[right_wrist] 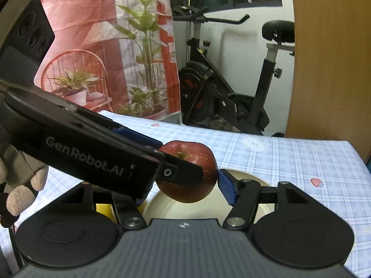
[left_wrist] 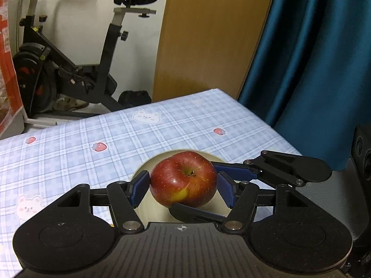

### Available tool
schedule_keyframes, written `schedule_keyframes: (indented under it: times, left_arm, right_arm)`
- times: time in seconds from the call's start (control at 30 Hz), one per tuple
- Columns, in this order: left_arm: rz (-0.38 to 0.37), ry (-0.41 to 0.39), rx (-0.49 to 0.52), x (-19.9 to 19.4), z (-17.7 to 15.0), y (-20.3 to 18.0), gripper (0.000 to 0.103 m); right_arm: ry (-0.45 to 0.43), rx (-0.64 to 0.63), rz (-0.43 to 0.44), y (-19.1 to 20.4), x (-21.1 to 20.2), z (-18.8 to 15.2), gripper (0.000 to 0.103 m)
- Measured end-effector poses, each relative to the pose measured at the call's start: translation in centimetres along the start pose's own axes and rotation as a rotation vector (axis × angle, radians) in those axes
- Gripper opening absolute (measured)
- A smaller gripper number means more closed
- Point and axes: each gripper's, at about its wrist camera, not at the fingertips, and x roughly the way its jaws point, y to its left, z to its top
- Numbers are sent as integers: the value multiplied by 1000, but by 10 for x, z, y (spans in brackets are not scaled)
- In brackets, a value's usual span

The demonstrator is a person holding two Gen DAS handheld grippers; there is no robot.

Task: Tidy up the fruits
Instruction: 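Lift the red apple with the left gripper and carry it over the beige plate, then open the left gripper to release the apple onto the plate, then withdraw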

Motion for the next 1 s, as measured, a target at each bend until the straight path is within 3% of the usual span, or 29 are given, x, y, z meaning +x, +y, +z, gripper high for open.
schedule_keyframes:
  times: [0.53, 1.0]
  left_arm:
    - [63, 68, -38, 46, -4, 21, 67]
    - [84, 40, -35, 49, -7, 25, 67]
  right_arm:
    - [77, 28, 20, -16, 60, -15, 64]
    - [65, 25, 19, -13, 70, -17, 64]
